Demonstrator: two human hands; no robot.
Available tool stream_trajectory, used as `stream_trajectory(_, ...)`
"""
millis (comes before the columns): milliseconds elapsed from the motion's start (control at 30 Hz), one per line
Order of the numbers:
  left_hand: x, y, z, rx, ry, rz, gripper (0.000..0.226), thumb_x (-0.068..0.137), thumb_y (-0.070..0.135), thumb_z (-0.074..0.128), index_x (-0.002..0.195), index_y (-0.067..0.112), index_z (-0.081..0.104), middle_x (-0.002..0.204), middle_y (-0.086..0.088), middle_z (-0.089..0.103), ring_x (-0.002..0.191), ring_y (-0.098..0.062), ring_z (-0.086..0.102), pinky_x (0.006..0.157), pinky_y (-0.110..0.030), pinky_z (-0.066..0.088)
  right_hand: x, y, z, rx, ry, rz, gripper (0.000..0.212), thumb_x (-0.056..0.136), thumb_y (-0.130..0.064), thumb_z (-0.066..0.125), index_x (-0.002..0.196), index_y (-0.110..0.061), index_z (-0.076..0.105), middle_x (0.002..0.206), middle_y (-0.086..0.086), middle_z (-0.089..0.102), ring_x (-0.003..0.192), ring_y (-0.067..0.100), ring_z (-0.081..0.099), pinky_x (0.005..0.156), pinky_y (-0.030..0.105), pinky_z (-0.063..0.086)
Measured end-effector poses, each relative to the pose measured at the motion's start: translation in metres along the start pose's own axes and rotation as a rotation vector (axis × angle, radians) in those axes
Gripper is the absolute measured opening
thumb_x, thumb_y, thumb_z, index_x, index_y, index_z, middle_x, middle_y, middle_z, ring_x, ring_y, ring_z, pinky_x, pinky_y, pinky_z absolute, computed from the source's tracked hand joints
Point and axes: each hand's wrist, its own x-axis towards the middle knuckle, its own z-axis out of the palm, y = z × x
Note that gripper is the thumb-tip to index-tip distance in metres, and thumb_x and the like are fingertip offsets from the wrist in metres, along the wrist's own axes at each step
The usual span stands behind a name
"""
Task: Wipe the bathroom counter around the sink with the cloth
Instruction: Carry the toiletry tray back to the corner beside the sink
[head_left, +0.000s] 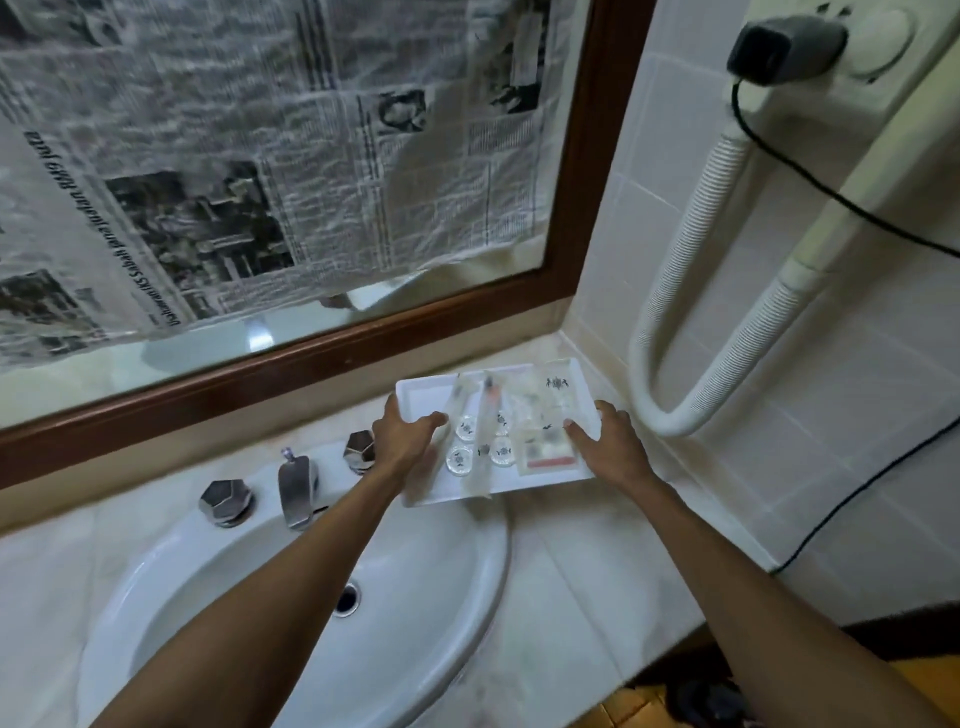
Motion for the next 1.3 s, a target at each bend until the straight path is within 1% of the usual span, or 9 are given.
stream_trajectory(200, 0.049, 0.003, 0.044, 0.005, 0.046, -0.086, 0.095, 0.057, 0.064, 0.069, 0.142, 0.025, 0.048, 0.133, -0.010, 0.055, 0.115, -0.035, 0.060, 0.102, -0.044, 0.049, 0.079, 0.012, 0.009, 0.001, -0.094, 0.028, 0.070, 0.090, -0.056, 0.056, 0.144, -0.015, 0.039, 0.133, 0.015, 0.044, 0.124, 0.033, 0.051, 0.100, 0.038, 0.044)
stream_trajectory(433, 0.107, -0.002, 0.091, -0.007, 0.065, -0.137, 0.087, 0.047, 0.062, 0.081, 0.121, 0.021, 0.058, 0.119, -0.007, 0.060, 0.105, -0.028, 0.066, 0.096, -0.046, 0.056, 0.165, 0.020, 0.021, -0.037, -0.082, 0.058, 0.074, 0.086, -0.053, 0.064, 0.141, -0.007, 0.044, 0.129, 0.024, 0.048, 0.124, 0.041, 0.049, 0.105, 0.043, 0.042)
stream_trajectory(533, 0.124, -0.016, 0.105, 0.021, 0.050, -0.157, 0.098, 0.041, 0.063, 0.085, 0.122, 0.015, 0.056, 0.119, -0.009, 0.061, 0.106, -0.029, 0.066, 0.093, -0.047, 0.057, 0.187, 0.023, 0.023, -0.029, -0.123, 0.055, 0.078, 0.082, -0.052, 0.069, 0.141, -0.008, 0.043, 0.131, 0.025, 0.048, 0.125, 0.041, 0.048, 0.106, 0.042, 0.040)
stream_trajectory(600, 0.116, -0.009, 0.110, 0.063, 0.033, -0.144, 0.113, 0.040, 0.062, 0.087, 0.133, 0.009, 0.048, 0.124, -0.011, 0.055, 0.113, -0.030, 0.062, 0.096, -0.048, 0.055, 0.197, 0.027, 0.025, -0.034, -0.138, 0.043, 0.086, 0.080, -0.052, 0.072, 0.146, -0.008, 0.037, 0.138, 0.023, 0.046, 0.131, 0.039, 0.044, 0.110, 0.042, 0.037)
stream_trajectory(733, 0.110, -0.004, 0.120, 0.169, -0.018, -0.082, 0.114, 0.057, 0.047, 0.094, 0.146, 0.007, 0.035, 0.136, -0.010, 0.041, 0.126, -0.027, 0.048, 0.107, -0.043, 0.045, 0.210, 0.037, 0.031, 0.013, -0.160, 0.044, 0.100, 0.075, -0.055, 0.077, 0.151, -0.009, 0.029, 0.148, 0.019, 0.040, 0.138, 0.034, 0.038, 0.113, 0.041, 0.033)
stream_trajectory(867, 0.110, -0.009, 0.122, 0.217, -0.056, -0.061, 0.123, 0.052, 0.046, 0.097, 0.148, 0.008, 0.031, 0.140, -0.011, 0.039, 0.131, -0.029, 0.044, 0.110, -0.043, 0.042, 0.215, 0.042, 0.031, 0.020, -0.202, 0.027, 0.110, 0.067, -0.053, 0.084, 0.151, -0.008, 0.029, 0.149, 0.019, 0.040, 0.139, 0.033, 0.039, 0.112, 0.040, 0.033)
stream_trajectory(1067, 0.103, -0.011, 0.118, 0.316, -0.139, -0.086, 0.148, 0.050, 0.047, 0.098, 0.159, 0.010, 0.007, 0.158, -0.010, 0.022, 0.145, -0.030, 0.029, 0.119, -0.043, 0.031, 0.211, 0.042, 0.021, 0.009, -0.269, -0.018, 0.138, 0.042, -0.054, 0.095, 0.152, -0.008, 0.026, 0.154, 0.011, 0.037, 0.143, 0.027, 0.035, 0.116, 0.040, 0.033)
stream_trajectory(1200, 0.100, -0.008, 0.117, 0.392, -0.204, -0.107, 0.158, 0.049, 0.048, 0.098, 0.159, 0.009, -0.007, 0.162, -0.010, 0.009, 0.151, -0.030, 0.018, 0.122, -0.041, 0.026, 0.230, 0.077, 0.039, -0.157, -0.283, -0.110, 0.149, 0.015, -0.083, 0.080, 0.143, -0.022, 0.035, 0.143, 0.001, 0.049, 0.133, 0.026, 0.048, 0.103, 0.043, 0.047)
stream_trajectory(1300, 0.098, -0.009, 0.119, 0.468, -0.212, -0.094, 0.161, 0.047, 0.048, 0.099, 0.158, 0.008, -0.012, 0.163, -0.012, 0.005, 0.152, -0.033, 0.015, 0.122, -0.041, 0.026, 0.217, 0.063, 0.026, -0.244, -0.292, -0.157, 0.144, 0.024, -0.060, 0.092, 0.146, -0.013, 0.030, 0.145, 0.011, 0.040, 0.135, 0.031, 0.041, 0.106, 0.045, 0.042)
